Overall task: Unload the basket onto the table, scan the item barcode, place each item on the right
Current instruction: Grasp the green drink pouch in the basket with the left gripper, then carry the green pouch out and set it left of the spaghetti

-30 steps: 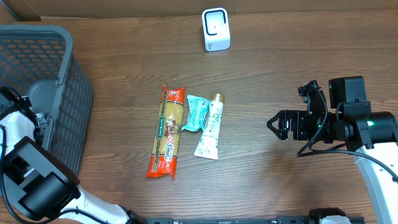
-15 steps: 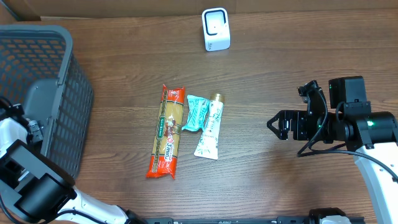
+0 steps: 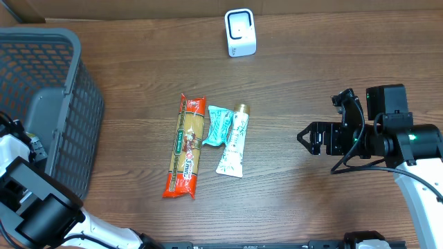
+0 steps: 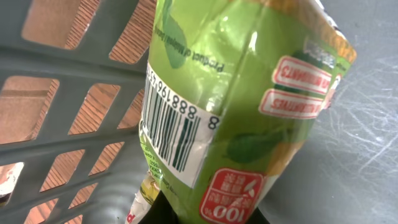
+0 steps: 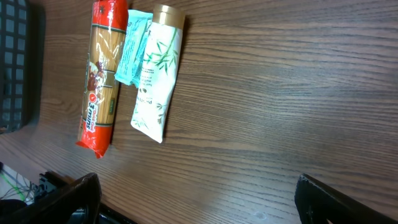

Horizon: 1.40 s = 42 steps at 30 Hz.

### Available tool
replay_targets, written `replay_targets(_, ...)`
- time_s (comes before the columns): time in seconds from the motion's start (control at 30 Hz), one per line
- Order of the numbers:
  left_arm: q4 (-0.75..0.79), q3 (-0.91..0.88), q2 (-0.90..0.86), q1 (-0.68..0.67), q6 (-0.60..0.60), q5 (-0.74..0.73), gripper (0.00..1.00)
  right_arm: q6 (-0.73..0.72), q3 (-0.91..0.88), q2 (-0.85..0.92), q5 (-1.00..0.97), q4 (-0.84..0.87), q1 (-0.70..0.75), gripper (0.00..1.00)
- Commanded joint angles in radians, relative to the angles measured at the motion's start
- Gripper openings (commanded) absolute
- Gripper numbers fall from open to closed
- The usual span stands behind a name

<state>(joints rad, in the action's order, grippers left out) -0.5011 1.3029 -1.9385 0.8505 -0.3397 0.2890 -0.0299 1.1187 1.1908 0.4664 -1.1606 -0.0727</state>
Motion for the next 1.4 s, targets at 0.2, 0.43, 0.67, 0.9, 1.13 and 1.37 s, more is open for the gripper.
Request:
replay_targets(0.2,-0.056,-0.007,0.013,-0.126,0.030,-0.076,0.04,0.001,0.000,-0.001,-0.002,0.003,-0.005,1.00)
replay_targets(0.43,-0.126,0.137,0.171,-0.193,0.183,-0.081,0.04,0.001,0.000,-0.001,-0.002,0.000,-0.005,1.00)
replay_targets(0.67,-0.226,0.345,0.356,-0.202,0.248,-0.258,0.04,0.002,0.000,-0.001,-0.002,0.000,-0.005,1.00)
replay_targets(0.9,-0.269,0.439,0.553,-0.206,0.403,-0.500,0.04,0.002,0.000,-0.001,-0.002,0.001,-0.005,1.00)
replay_targets(1.13,-0.541,0.438,0.660,-0.288,0.533,-0.750,0.04,0.002,0.000,-0.001,-0.002,0.004,-0.005,1.00)
replay_targets(1.37,-0.713,0.334,0.601,-0.559,0.443,-0.771,0.04,0.002,0.000,-0.001,-0.002,0.006,-0.005,1.00)
